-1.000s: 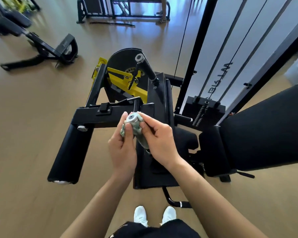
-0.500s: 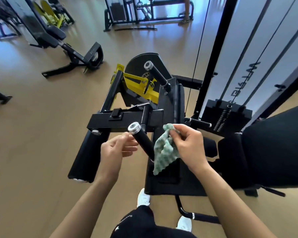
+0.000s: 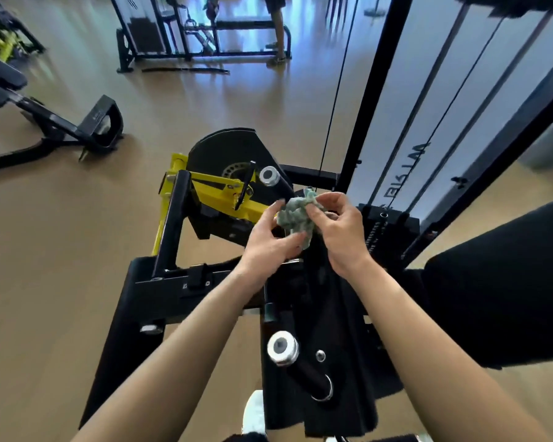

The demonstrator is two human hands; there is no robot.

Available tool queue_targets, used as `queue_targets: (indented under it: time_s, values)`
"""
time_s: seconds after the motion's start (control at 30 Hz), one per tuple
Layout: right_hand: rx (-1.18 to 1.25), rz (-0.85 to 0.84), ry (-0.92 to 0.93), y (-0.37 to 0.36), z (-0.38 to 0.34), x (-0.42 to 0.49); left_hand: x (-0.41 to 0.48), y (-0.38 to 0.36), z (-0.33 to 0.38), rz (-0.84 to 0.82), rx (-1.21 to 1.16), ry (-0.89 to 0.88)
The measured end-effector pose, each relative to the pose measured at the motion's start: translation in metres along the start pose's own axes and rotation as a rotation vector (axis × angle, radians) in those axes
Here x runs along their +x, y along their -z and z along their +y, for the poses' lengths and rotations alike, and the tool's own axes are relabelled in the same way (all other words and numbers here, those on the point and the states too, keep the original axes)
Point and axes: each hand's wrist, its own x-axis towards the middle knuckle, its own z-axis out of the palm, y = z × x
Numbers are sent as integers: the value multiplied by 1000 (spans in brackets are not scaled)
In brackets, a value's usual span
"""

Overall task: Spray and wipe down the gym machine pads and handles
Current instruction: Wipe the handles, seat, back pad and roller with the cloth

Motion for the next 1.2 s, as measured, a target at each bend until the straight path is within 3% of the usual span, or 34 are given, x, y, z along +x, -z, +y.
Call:
queue_targets:
  time_s: [0.1,0.27,0.5,0.67,0.9,1.1,1.2]
  values:
    - [-62,105,-27,-14,11,16,34,9,-11,127,24,-14]
    - [-227,232,-37,-33,32,46,69,27,-21,178,24,71]
    - [-239,-4,-80,-29,34,64,96,18,-15,201,-171,38]
    - [-201,-51,36,-29,20,55,84,14,-11,161,-359,34]
    - [-187,-108,239,-48,-20,45,53,27,22,240,-574,-169]
    - [-194,-153,236,-45,-15,46,50,26,10,186,-364,-323]
    - [-269,-154,162,-38,3,52,66,25,-3,112,-256,-272]
